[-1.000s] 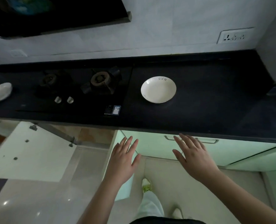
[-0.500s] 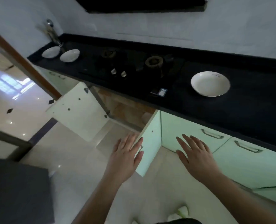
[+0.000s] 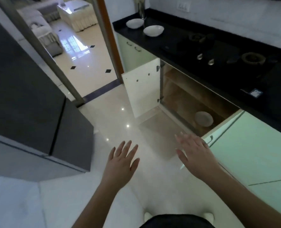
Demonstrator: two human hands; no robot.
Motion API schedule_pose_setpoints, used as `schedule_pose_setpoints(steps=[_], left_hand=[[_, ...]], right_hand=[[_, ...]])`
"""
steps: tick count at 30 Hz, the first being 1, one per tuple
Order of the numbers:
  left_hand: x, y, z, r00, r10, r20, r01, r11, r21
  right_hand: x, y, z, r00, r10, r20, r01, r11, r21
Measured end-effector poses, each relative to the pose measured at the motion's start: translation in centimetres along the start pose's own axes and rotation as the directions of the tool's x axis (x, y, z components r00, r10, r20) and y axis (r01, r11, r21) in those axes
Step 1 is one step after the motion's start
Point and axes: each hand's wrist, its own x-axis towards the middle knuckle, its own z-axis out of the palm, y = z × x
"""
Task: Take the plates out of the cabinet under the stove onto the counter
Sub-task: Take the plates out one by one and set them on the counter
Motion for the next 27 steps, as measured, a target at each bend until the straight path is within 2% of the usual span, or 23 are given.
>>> schedule_pose_setpoints(steps=[6,10,14,20,27], left_hand=[[-3.5,-6.6,0.8,0.989,-0.148,0.011,0.148,0.987,-0.063],[-3.5,-9.0,0.4,0.982,-0.188,0.011,0.188,0.976,-0.11],[-1.8,-10.3,-0.6,0.982,-0.187,0.007,0.187,0.975,-0.116],[6.0,-11.3,-0.2,0.988,-0.154,0.005,0.154,0.986,-0.059],[18.7,-8.6,-2.9,0.996,-0.008,0.089,0.011,0.999,-0.034]], right_hand=[[2.9,-6.7,1.8,0.993,-0.113,0.035,0.114,0.993,-0.033],[5.2,-7.4,2.4,0.986,-0.156,0.061,0.16,0.984,-0.071],[8.3,-6.9,2.6,0.988,-0.136,0.078,0.143,0.985,-0.095],[13.8,-5.4,3.1,0.99,-0.093,0.102,0.1,0.993,-0.065],[21.3,-0.3,2.1,0.993,0.003,0.121,-0.004,1.0,0.005]])
